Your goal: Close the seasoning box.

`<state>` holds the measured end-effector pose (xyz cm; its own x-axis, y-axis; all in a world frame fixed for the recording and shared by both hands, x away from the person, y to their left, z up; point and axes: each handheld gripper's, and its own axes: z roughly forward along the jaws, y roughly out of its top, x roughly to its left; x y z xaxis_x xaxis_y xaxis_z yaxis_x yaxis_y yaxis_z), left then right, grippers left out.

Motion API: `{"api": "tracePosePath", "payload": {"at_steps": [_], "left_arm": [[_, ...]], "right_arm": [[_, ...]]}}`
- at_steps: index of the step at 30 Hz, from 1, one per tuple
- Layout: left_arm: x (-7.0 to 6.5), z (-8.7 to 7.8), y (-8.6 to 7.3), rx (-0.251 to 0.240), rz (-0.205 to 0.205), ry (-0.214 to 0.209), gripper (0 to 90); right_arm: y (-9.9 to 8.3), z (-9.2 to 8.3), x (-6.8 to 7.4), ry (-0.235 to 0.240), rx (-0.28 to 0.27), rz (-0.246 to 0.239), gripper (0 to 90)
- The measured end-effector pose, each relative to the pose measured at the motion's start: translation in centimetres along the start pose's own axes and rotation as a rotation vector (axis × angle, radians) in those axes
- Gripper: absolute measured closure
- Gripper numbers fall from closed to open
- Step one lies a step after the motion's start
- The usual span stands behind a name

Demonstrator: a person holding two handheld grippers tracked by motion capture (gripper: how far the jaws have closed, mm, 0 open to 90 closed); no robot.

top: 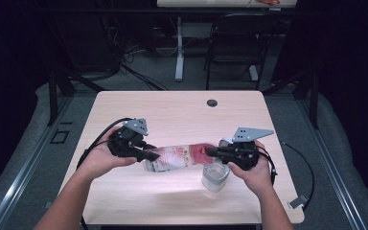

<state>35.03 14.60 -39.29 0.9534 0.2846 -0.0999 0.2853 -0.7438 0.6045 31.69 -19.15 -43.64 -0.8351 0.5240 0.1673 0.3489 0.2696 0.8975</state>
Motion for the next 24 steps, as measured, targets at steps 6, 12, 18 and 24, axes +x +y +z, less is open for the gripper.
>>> {"api": "tracePosePath", "payload": {"at_steps": [6,12,18,24], "left_arm": [[0.0,-0.1,0.3,0.011,0.005,0.000,72.2],[0.0,-0.2,0.7,0.025,0.012,0.003,72.3],[-0.1,-0.2,1.0,0.031,0.013,0.010,72.4],[-0.1,-0.3,1.3,0.035,0.015,0.010,72.5]], "right_arm": [[0.0,-0.1,0.0,-0.007,0.004,-0.003,89.2],[-0.1,-0.2,-0.1,-0.004,0.002,0.000,89.2],[-0.1,-0.3,-0.1,-0.008,0.003,-0.001,89.1],[-0.1,-0.4,-0.1,-0.013,0.010,-0.003,89.1]]}}
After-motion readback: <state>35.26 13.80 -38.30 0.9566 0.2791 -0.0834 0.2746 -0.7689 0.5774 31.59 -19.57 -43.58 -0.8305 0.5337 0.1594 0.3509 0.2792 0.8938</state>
